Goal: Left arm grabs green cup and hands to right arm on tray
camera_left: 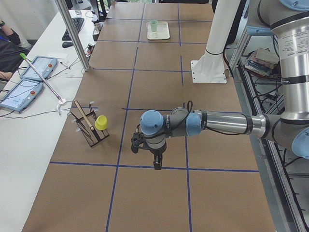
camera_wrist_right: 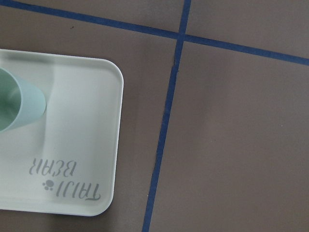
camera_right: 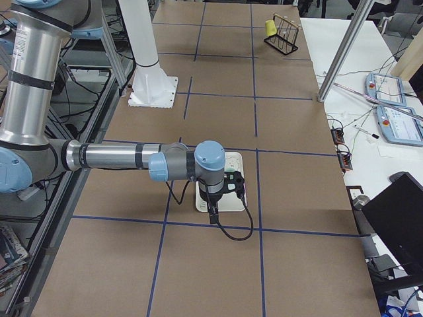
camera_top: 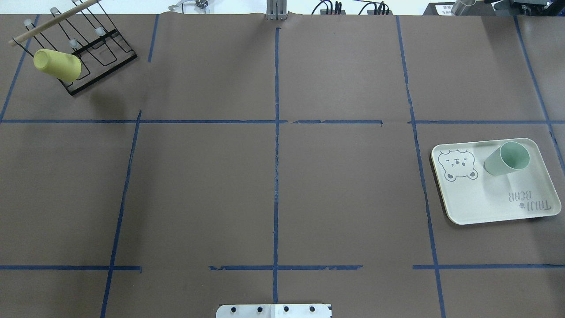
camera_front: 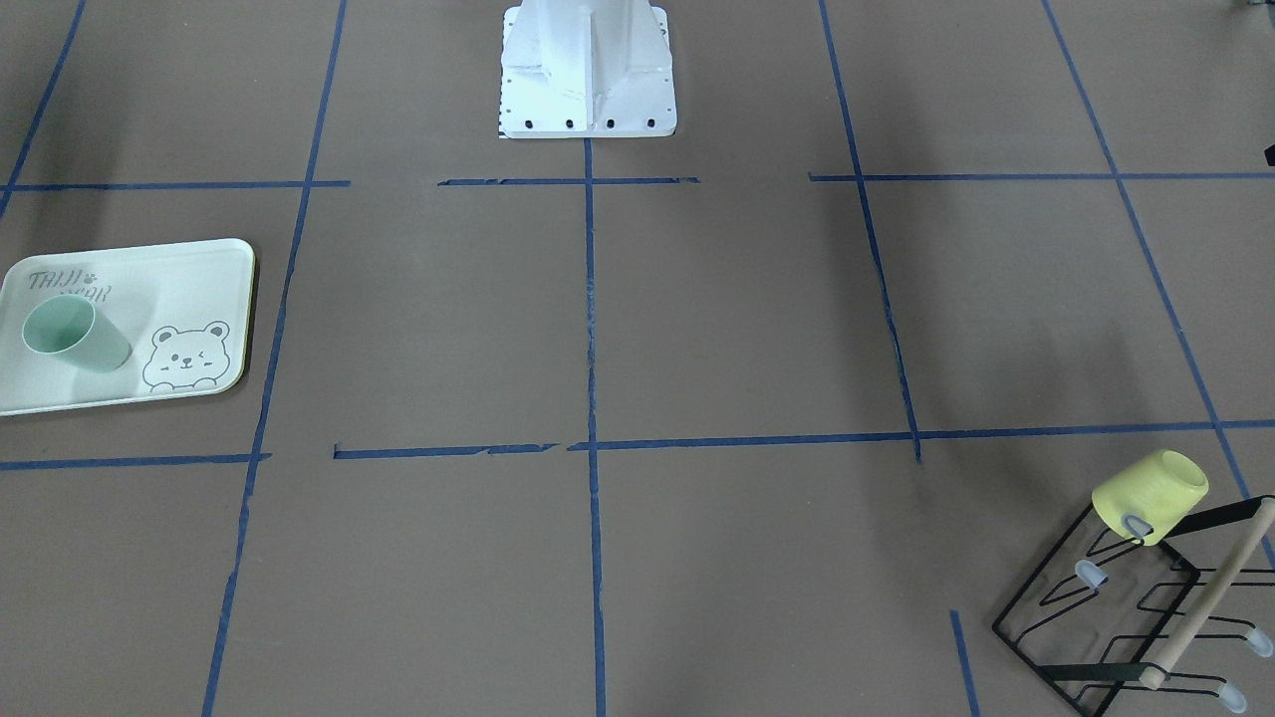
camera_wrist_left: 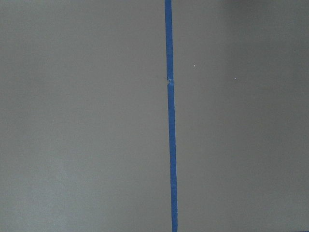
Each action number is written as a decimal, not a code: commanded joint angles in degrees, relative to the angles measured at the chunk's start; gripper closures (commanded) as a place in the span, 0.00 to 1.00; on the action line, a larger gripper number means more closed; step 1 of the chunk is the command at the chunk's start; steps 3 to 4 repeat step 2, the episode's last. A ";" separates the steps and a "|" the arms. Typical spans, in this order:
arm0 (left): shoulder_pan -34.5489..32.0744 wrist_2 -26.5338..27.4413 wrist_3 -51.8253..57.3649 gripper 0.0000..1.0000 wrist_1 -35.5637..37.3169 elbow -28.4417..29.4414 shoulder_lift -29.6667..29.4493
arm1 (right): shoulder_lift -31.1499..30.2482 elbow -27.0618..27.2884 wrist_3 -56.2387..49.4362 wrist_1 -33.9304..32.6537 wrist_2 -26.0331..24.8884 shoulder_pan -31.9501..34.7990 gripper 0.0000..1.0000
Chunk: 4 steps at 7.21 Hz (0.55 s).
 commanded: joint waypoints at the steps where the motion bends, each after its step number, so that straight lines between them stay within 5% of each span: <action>1: -0.06 0.00 0.00 0.00 0.00 -0.04 0.00 | -0.09 0.08 0.03 0.00 0.09 0.00 0.00; 4: -0.06 0.00 0.00 0.00 0.00 -0.04 0.00 | 0.00 0.00 0.03 0.00 0.09 0.00 0.00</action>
